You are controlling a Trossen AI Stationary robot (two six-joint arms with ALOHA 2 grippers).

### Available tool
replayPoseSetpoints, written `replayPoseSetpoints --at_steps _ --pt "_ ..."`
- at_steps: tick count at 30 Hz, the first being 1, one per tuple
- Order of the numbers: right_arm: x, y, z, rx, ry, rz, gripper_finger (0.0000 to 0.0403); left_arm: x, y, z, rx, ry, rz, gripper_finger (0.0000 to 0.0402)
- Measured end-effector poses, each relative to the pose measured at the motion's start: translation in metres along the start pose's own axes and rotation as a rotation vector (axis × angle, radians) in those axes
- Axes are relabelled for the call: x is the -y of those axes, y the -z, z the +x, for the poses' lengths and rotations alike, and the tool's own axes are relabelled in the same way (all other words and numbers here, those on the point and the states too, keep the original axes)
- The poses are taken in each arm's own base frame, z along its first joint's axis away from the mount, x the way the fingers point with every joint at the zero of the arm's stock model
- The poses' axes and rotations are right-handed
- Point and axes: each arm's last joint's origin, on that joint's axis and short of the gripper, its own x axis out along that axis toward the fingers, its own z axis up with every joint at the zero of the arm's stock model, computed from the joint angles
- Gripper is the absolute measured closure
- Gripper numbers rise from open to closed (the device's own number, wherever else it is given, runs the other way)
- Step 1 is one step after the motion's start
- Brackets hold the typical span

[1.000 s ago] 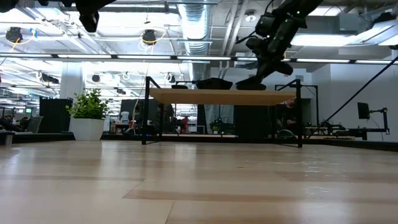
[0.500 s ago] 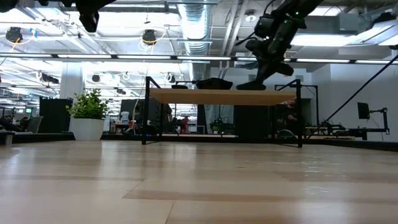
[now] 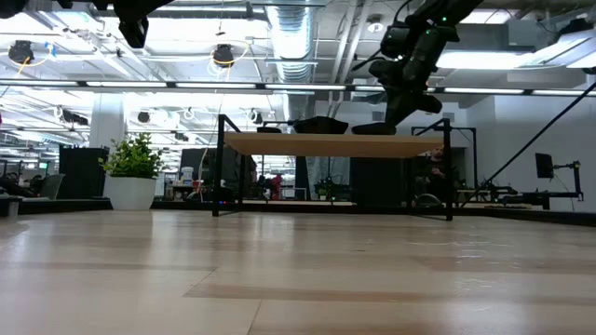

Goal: Pick & Place Mini shaped plates
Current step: Return to Home Position

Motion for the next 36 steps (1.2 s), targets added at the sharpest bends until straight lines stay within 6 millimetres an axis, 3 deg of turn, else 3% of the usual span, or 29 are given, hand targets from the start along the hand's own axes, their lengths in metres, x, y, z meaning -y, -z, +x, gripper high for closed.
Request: replayPoseSetpoints --at_steps 6,12,17,21,30,36 --pt "-0.001 0.000 -0.017 0.008 0.027 0.004 0.0350 0.000 0.000 0.000 0.000 0.000 -0.008 0.0270" --pt "-0.023 0.018 -0.078 0.209 -0.039 -0.230 0.0371 0.000 0.000 0.000 0.000 0.000 -0.051 0.0270" --pt "-0.026 0.061 -0.114 0.403 -0.083 -0.293 0.0383 0.001 0.000 0.000 -0.011 0.043 -0.060 0.0270" --pt "-0.018 0.111 -0.125 0.518 -0.118 -0.265 0.0388 0.002 -0.001 -0.002 -0.008 0.085 -0.017 0.0270" --pt "-0.003 0.199 -0.125 0.688 -0.322 -0.093 0.0375 -0.007 -0.011 -0.026 0.040 0.053 0.023 0.0270" --pt "0.011 0.238 -0.114 0.744 -0.408 0.010 0.0369 -0.014 0.006 -0.035 0.050 0.050 -0.011 0.0270"
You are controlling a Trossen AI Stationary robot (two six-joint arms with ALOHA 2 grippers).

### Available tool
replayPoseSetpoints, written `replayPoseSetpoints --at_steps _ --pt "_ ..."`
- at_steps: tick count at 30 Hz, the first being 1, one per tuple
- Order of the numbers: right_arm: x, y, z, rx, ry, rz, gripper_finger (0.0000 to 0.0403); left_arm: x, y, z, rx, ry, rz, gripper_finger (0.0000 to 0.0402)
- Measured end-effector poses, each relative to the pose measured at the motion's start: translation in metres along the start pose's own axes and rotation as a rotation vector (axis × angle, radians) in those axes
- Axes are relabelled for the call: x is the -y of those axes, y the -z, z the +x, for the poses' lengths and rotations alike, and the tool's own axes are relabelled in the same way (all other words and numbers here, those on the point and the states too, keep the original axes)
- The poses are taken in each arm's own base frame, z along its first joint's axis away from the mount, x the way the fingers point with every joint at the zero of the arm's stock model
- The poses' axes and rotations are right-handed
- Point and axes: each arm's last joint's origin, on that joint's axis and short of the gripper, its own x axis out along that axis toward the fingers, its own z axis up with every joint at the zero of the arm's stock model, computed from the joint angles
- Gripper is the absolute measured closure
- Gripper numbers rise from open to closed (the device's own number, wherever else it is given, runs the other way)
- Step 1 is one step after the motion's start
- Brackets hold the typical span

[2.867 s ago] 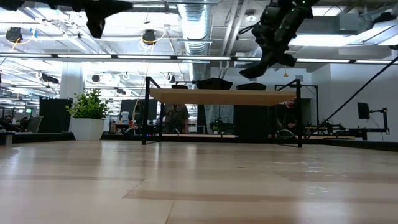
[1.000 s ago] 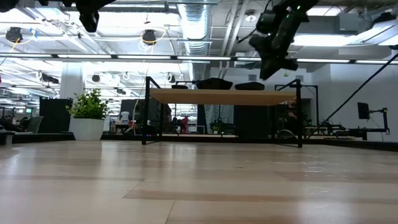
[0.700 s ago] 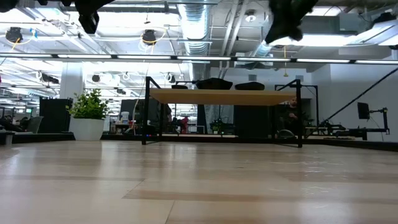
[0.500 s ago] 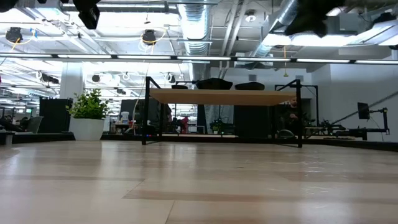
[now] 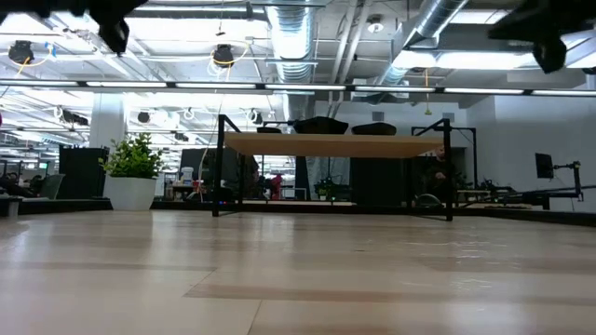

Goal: Pick & Place Mini shaped plates
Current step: Return to Home Position

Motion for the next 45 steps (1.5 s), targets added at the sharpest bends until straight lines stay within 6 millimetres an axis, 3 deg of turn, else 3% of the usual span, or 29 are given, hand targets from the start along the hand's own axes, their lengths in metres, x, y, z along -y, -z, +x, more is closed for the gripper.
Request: replayPoseSetpoints --at_steps 6,15,20,24,30,38,42,45 --pt "0.018 0.031 0.003 0.168 -0.069 -0.021 0.0372 -0.006 0.028 0.002 0.006 -0.010 -0.039 0.0270" --pt "0.042 0.067 0.043 0.080 -0.073 -0.079 0.0372 -0.022 0.048 0.004 0.076 -0.213 0.007 0.0270" --pt "0.042 0.070 0.042 0.092 -0.101 -0.141 0.0370 -0.035 0.043 0.004 0.114 -0.274 0.032 0.0270" --pt "0.043 0.072 0.043 0.074 -0.096 -0.170 0.0372 -0.042 0.042 0.005 0.093 -0.215 0.050 0.0270" --pt "0.047 0.079 0.051 0.121 -0.087 -0.208 0.0374 -0.057 0.056 0.004 0.063 -0.294 0.029 0.0270" --pt "0.055 0.100 0.067 0.208 -0.159 -0.275 0.0373 -0.060 0.065 0.001 0.123 -0.277 0.039 0.0270" --pt "0.051 0.095 0.065 0.245 -0.178 -0.274 0.0375 -0.057 0.057 0.000 0.158 -0.246 0.035 0.0270" --pt "0.048 0.089 0.062 0.265 -0.181 -0.310 0.0374 -0.056 0.055 0.001 0.085 -0.226 0.068 0.0270"
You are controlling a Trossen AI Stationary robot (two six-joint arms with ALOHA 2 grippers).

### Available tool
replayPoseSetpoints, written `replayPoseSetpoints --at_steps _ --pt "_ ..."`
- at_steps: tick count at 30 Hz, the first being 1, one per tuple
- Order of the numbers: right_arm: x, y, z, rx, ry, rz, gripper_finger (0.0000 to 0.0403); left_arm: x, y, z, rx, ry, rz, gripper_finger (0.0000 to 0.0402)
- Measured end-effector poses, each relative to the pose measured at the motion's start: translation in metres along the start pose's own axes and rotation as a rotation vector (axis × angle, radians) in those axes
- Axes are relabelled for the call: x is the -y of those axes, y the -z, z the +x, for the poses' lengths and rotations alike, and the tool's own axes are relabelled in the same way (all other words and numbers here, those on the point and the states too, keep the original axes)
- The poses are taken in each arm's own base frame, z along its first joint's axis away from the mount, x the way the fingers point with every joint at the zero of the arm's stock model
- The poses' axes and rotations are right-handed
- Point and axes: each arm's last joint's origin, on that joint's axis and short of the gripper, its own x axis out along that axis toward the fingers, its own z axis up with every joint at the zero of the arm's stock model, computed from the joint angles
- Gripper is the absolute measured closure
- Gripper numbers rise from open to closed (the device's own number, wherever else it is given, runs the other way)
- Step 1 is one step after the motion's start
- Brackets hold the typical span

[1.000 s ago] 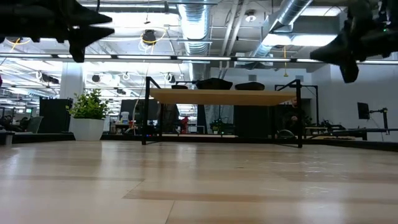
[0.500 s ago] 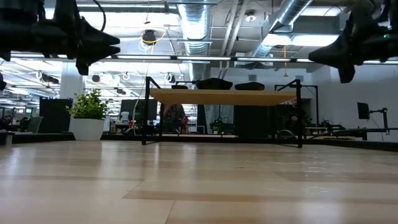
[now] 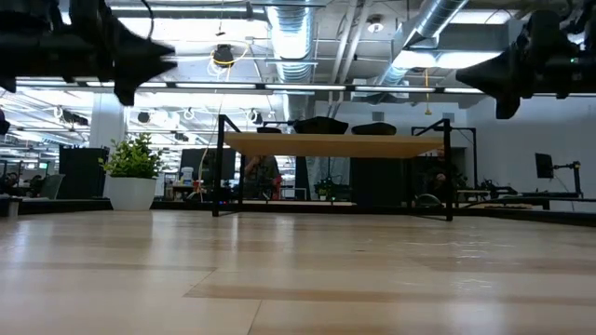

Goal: Pick & Place Mini shaped plates
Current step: Return to Home Position

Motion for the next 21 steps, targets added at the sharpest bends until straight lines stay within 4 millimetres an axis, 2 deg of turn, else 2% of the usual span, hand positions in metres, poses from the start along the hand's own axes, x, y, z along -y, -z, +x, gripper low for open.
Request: replayPoseSetpoints --at_steps 4,10,15,21 --pt "0.000 0.003 -0.001 -0.058 0.000 0.009 0.0372 -0.002 0.010 -0.003 -0.146 -0.033 -0.031 0.0270" --pt "-0.002 0.004 -0.001 -0.080 -0.065 0.005 0.0374 0.000 0.004 -0.010 -0.110 0.049 -0.006 0.0270" --pt "0.001 0.014 -0.002 -0.190 -0.043 0.041 0.0373 -0.002 0.009 -0.017 -0.162 0.039 0.007 0.0270" --pt "0.001 0.016 -0.002 -0.210 -0.041 0.010 0.0372 -0.002 0.008 -0.018 -0.154 0.043 0.044 0.0270"
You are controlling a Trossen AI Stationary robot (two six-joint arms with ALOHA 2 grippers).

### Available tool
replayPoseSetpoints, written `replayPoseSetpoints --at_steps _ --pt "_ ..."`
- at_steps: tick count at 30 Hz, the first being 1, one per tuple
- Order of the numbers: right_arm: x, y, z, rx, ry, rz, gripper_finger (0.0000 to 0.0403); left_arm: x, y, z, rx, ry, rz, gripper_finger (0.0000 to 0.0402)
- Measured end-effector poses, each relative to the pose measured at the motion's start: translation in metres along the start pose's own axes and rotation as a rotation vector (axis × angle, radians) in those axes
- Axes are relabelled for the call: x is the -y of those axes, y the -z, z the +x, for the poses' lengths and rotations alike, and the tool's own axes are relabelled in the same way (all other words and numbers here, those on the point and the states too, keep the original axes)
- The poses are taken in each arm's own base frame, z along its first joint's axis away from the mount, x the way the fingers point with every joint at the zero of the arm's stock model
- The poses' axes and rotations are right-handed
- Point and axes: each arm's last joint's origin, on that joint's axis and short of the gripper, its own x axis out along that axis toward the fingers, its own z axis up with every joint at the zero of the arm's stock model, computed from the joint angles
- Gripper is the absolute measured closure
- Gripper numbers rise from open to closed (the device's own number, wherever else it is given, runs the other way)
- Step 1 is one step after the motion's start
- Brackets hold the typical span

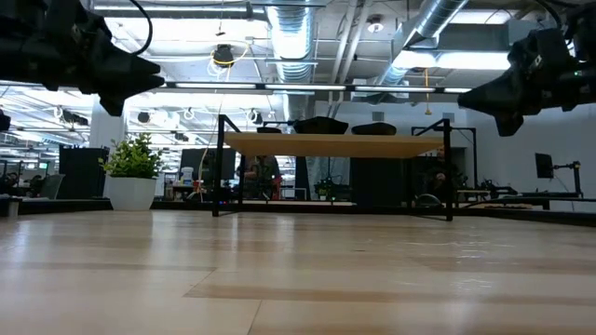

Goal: Pick & Place Mini shaped plates
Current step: Return to Home Position

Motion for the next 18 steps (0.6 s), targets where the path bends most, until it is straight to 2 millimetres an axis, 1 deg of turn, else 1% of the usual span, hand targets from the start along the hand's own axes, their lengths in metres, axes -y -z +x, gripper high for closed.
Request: replayPoseSetpoints --at_steps 6,13,18 --pt "0.0000 0.0011 0.0000 -0.013 -0.006 -0.003 0.0376 0.0002 0.0006 -0.0002 -0.006 0.007 -0.004 0.0270" --pt "-0.0001 0.0026 -0.0001 -0.029 -0.015 -0.063 0.0373 0.0026 -0.0003 -0.0002 -0.001 0.061 -0.014 0.0270" --pt "0.0002 0.0038 -0.0001 -0.042 -0.012 -0.023 0.0371 0.0029 -0.0020 -0.0002 0.016 0.065 -0.017 0.0270"
